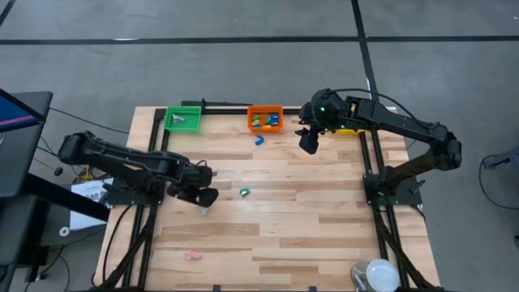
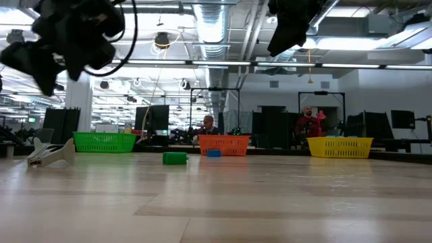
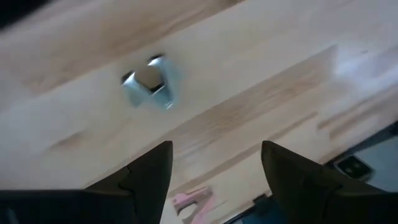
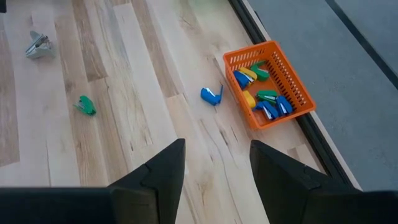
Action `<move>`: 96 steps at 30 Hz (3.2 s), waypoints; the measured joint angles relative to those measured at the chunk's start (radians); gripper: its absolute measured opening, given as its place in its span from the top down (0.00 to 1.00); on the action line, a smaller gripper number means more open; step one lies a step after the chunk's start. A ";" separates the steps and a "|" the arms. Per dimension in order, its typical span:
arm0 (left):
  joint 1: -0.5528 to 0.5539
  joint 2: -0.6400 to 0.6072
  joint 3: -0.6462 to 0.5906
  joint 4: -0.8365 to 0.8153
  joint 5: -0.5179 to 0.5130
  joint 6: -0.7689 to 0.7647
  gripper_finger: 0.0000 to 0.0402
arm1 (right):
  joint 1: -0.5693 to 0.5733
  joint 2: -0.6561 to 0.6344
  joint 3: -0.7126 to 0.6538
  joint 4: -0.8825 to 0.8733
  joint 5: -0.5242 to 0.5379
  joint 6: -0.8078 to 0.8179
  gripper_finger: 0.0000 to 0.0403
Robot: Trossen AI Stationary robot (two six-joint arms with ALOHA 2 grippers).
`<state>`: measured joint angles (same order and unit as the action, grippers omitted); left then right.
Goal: Pick and place Stapler, Stapler remover, tape
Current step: Put the gray staple remover into the green bin
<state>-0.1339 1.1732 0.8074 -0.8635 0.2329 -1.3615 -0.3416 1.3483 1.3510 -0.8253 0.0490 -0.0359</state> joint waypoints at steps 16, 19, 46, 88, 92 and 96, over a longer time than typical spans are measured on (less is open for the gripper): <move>-0.070 0.000 -0.176 0.021 -0.080 -0.192 0.53 | 0.000 0.000 0.000 0.000 0.000 0.002 0.57; -0.068 0.000 -0.211 0.044 -0.083 -0.194 0.54 | 0.000 0.000 0.000 0.000 0.000 0.002 0.57; -0.067 0.000 -0.280 0.198 -0.147 -0.242 0.75 | 0.000 0.000 0.000 0.000 0.000 0.002 0.57; -0.055 -0.125 -0.280 0.245 -0.243 -0.239 0.99 | 0.000 0.000 0.000 0.003 0.000 0.000 0.57; -0.020 -0.192 -0.280 0.248 -0.291 -0.193 0.99 | 0.000 0.000 0.000 0.005 0.000 0.000 0.57; 0.032 -0.247 -0.279 0.255 -0.332 -0.125 0.99 | 0.000 0.000 0.000 0.007 0.000 0.001 0.57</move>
<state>-0.1015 0.9259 0.5282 -0.6084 -0.0995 -1.4866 -0.3416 1.3483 1.3510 -0.8183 0.0490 -0.0351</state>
